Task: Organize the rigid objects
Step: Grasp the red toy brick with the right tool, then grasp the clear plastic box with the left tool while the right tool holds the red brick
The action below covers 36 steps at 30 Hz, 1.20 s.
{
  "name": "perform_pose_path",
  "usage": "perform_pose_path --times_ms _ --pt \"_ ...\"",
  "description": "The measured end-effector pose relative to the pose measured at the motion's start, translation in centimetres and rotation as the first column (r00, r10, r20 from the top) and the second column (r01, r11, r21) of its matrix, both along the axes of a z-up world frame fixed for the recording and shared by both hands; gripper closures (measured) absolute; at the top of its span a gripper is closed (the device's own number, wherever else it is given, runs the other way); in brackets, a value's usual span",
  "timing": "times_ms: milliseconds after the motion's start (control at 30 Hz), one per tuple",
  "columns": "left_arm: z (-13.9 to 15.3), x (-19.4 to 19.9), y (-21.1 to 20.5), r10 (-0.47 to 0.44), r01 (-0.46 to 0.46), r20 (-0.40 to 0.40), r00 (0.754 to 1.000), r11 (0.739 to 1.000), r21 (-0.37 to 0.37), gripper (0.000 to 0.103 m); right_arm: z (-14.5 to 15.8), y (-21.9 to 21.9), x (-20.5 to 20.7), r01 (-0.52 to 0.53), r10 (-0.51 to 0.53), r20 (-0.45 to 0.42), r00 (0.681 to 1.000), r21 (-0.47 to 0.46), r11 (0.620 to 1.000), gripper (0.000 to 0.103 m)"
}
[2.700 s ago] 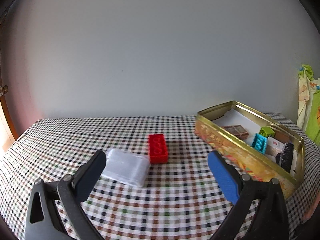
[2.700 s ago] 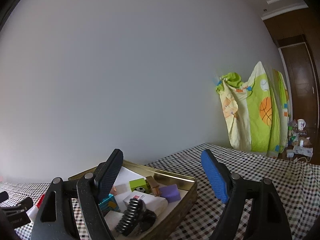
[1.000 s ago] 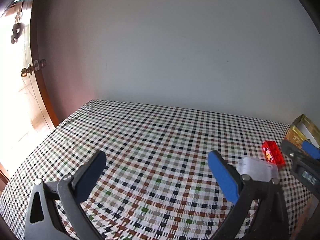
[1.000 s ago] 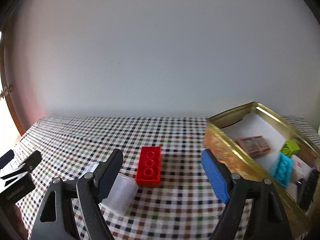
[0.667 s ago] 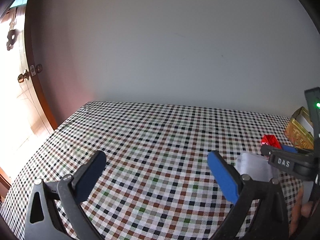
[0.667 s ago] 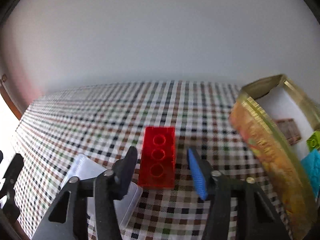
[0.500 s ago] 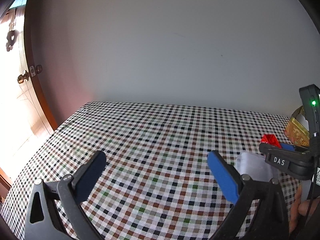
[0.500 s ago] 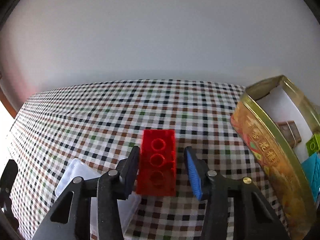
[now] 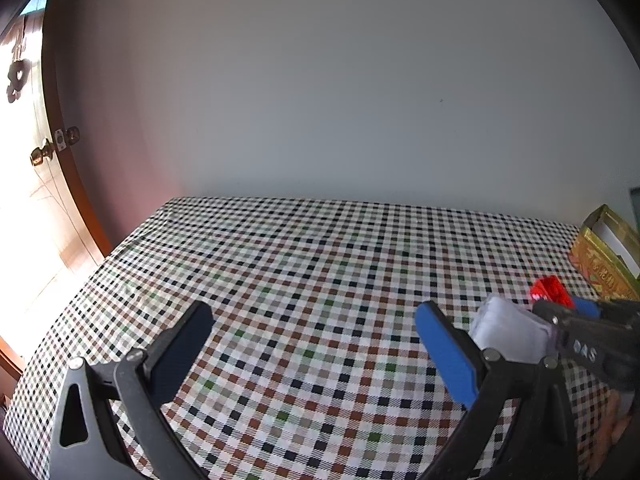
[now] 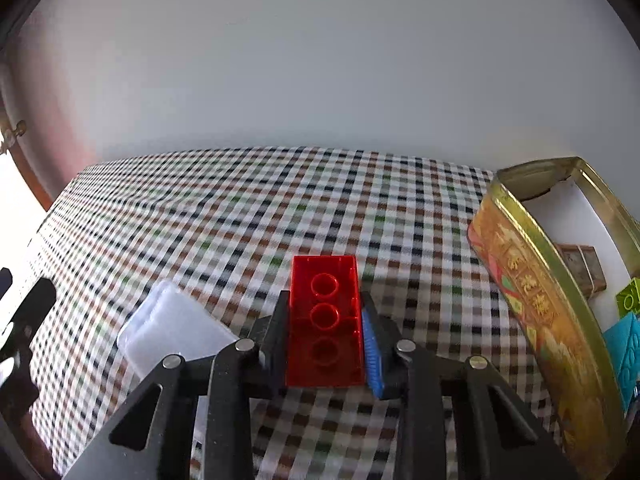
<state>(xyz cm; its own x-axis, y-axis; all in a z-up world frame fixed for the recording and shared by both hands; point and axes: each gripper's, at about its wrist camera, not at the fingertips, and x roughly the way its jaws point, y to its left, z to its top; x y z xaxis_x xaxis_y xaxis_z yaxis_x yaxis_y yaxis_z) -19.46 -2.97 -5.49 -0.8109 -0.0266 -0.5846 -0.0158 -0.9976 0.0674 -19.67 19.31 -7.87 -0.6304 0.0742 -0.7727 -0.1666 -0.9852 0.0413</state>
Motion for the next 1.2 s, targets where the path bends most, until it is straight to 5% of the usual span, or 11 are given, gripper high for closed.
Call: perform_pose_path --times_ms 500,633,833,1200 --pt "-0.2 0.2 0.7 -0.036 0.036 0.02 0.999 0.999 0.003 0.0 0.3 -4.0 6.3 -0.098 0.098 -0.008 0.995 -0.04 0.994 0.069" --pt "0.1 0.9 2.0 -0.134 0.134 0.003 0.991 0.991 0.026 0.0 0.8 -0.2 8.0 -0.038 0.034 -0.051 0.998 -0.072 0.997 0.069" --pt "0.1 2.4 5.9 -0.296 0.296 0.0 0.955 0.954 -0.048 0.0 2.5 3.0 9.1 0.019 -0.028 -0.139 0.99 -0.067 0.998 0.069" --pt "-2.0 -1.1 9.4 -0.31 0.315 0.17 0.935 0.949 -0.001 0.016 5.4 3.3 11.6 0.041 -0.047 -0.254 0.966 -0.03 0.999 0.069"
